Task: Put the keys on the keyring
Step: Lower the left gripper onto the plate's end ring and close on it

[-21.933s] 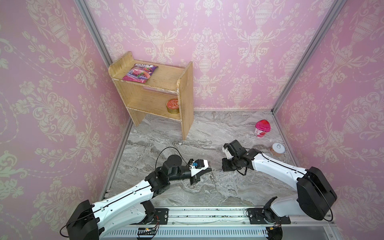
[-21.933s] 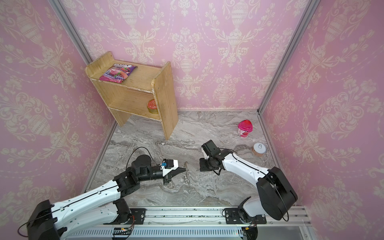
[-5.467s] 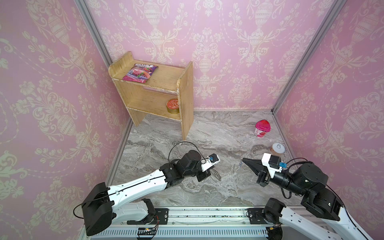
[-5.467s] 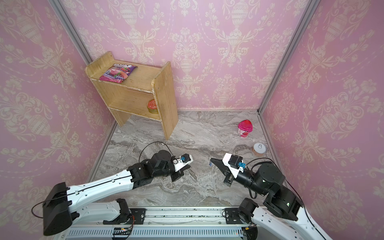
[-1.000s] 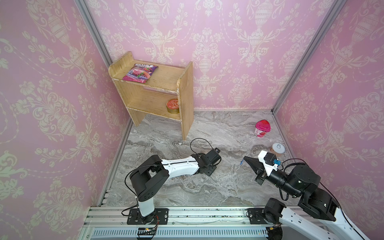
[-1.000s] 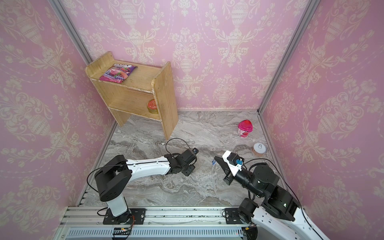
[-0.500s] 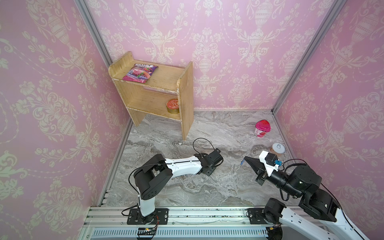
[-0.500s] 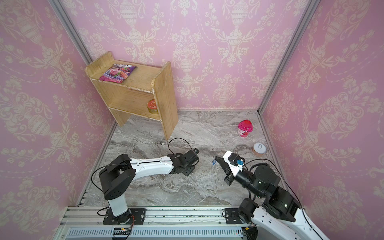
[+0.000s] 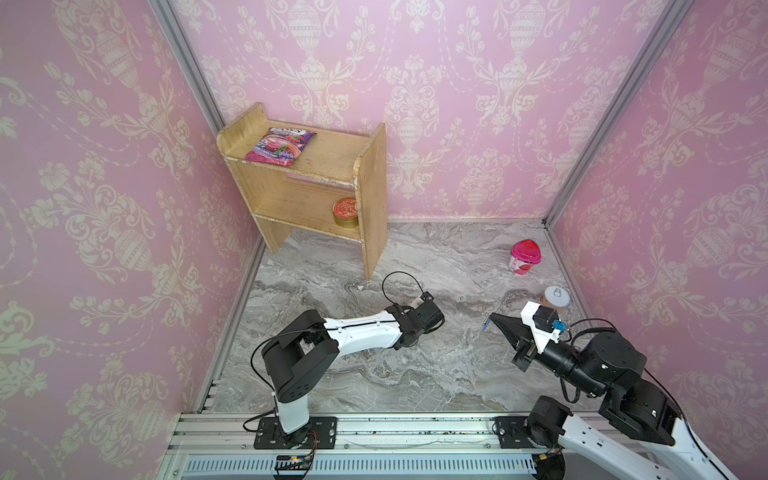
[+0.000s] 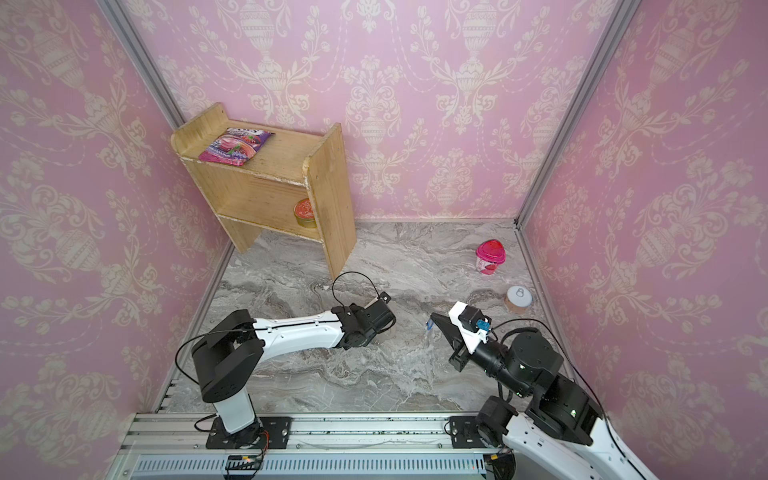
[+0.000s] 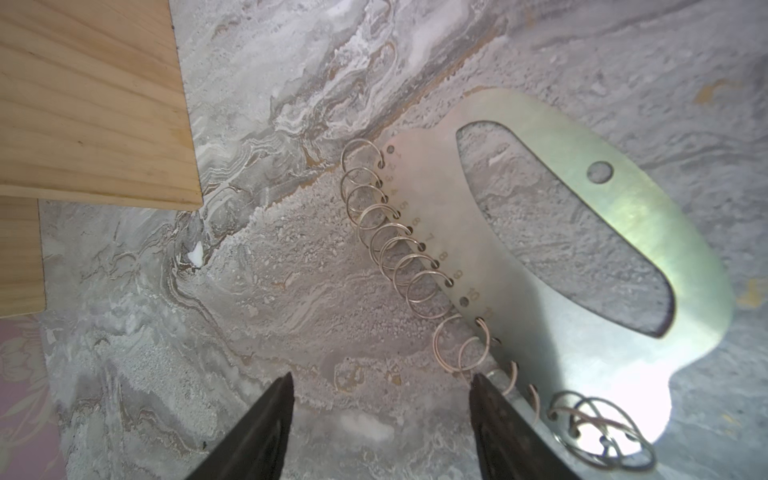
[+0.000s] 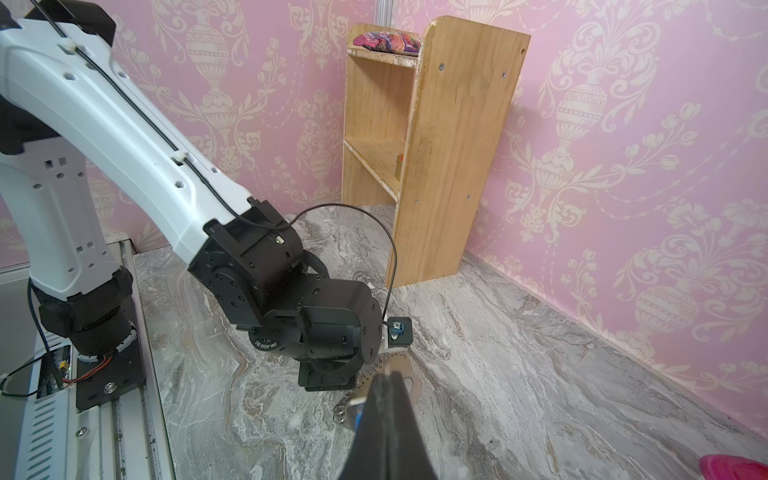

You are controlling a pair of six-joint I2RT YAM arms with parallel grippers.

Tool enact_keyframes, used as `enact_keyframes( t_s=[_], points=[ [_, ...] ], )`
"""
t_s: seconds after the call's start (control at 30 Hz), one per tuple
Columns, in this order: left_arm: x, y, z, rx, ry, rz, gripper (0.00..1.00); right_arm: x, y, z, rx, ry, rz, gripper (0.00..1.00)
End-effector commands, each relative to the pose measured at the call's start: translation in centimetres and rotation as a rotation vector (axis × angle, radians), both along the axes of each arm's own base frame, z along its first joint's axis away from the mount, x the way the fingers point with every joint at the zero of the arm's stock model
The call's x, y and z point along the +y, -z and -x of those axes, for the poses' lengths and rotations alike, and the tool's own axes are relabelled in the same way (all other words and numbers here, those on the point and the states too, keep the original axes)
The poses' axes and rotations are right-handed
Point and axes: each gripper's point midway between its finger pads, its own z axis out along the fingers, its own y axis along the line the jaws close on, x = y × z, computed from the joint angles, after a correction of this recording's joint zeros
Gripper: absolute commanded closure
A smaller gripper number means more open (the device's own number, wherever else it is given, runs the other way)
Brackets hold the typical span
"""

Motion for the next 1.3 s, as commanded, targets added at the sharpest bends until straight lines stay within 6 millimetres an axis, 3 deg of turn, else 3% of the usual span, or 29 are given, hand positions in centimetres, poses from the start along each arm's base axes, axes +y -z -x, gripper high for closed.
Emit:
enact_keyframes(
  t_s=[0.0, 0.17, 0.33, 0.83, 1.1, 1.2, 1.27],
  points=[
    [-0.2, -2.1, 0.1, -0.039, -0.002, 0.075, 0.32, -0.3, 0.2, -0.1, 0.007, 0.021, -0.011, 1.0],
    [-1.3, -0.7, 2.5, 0.078, 0.028, 0.217, 0.46, -0.4, 0.1, -0.2, 0.005, 0.022, -0.01, 1.0],
    [-1.6, 1.8, 4.5, 0.265, -0.049, 0.358, 0.53, -0.2, 0.2, -0.2, 0.007, 0.018, -0.007, 1.0],
    [0.0, 2.9, 2.8, 0.32, -0.387, 0.74, 0.58, -0.3, 0.0, -0.2, 0.0, 0.021, -0.008, 1.0],
    [1.1, 1.5, 2.4, 0.284, -0.568, 0.843, 0.61, -0.4, -0.2, 0.0, -0.006, 0.017, -0.017, 1.0],
    [1.0, 2.2, 2.8, 0.321, -0.698, 0.928, 0.63, -0.7, -0.5, 0.3, -0.012, 0.019, -0.029, 1.0],
    [1.4, 3.8, 3.5, 0.357, -0.8, 0.972, 0.66, -0.9, -0.6, 0.5, -0.016, 0.02, -0.035, 1.0]
  ],
)
